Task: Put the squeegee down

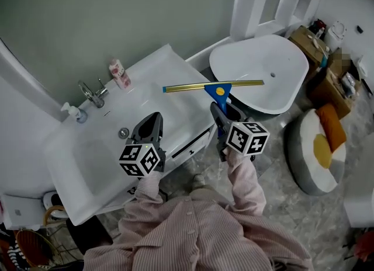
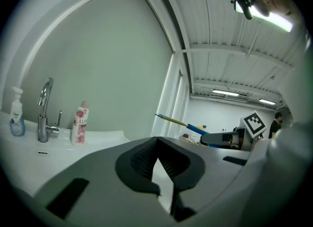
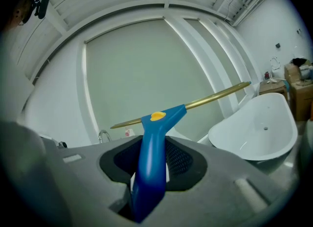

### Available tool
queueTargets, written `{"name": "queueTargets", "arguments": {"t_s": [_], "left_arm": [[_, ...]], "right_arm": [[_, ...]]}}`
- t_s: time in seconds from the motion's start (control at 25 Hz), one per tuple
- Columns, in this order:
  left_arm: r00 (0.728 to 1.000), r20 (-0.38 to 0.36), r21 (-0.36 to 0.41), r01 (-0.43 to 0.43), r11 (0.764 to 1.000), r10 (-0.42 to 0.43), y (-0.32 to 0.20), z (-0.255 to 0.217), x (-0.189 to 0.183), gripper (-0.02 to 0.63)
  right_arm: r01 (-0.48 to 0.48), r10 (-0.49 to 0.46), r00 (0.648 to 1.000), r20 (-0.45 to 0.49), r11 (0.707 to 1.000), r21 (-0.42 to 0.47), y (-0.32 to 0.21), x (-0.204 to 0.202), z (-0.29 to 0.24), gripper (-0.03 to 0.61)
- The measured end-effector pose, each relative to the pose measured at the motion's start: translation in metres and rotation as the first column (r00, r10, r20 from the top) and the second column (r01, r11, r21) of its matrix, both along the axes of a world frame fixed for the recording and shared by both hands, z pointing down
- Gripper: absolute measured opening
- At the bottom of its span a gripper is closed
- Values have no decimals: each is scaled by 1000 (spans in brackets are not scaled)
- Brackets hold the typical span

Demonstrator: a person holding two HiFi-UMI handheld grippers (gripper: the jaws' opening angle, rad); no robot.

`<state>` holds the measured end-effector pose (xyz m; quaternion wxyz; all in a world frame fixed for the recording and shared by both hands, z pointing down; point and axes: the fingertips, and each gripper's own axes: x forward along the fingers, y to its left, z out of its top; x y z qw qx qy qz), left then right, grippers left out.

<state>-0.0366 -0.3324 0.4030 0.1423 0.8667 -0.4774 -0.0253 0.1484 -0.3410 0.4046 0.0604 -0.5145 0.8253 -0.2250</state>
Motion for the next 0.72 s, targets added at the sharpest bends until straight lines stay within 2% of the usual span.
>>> {"name": "queueTargets", "arguments": {"t_s": [0.4, 0.72], "left_arm": [[998, -12, -99, 62, 993, -63, -63, 36, 17, 2], [994, -40, -224, 91, 970, -103, -100, 73, 5, 2]], "right_arm": [[110, -112, 994, -13, 989, -100, -89, -5, 43, 129], [166, -181, 982, -54, 965, -203, -143, -32, 87, 129]]}}
